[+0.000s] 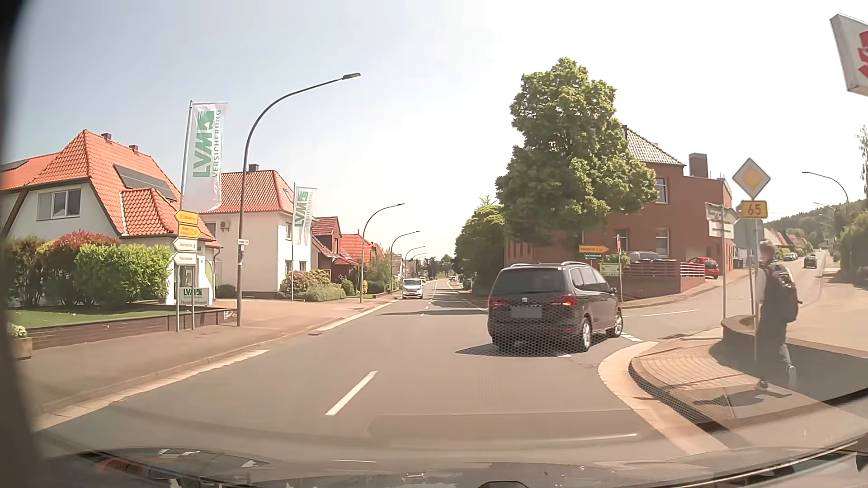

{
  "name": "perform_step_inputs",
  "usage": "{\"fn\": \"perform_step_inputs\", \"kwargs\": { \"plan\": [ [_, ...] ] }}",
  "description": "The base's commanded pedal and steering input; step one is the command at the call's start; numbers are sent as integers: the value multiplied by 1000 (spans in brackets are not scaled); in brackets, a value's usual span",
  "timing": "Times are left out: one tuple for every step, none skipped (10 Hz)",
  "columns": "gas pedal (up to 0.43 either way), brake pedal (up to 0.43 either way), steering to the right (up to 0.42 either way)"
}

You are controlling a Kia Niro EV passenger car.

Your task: Follow the waypoints while adhering to traffic rules and regulations

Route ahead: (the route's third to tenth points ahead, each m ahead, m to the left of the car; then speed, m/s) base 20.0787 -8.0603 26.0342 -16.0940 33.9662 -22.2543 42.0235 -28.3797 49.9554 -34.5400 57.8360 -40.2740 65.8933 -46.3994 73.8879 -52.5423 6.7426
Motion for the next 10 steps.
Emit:
{"fn": "perform_step_inputs", "kwargs": {
  "plan": [
    [157,0,-9],
    [157,0,-2],
    [150,0,11],
    [130,0,28],
    [110,0,54],
    [87,0,74],
    [87,0,99],
    [87,0,129],
    [87,0,161],
    [98,0,198]
  ]
}}
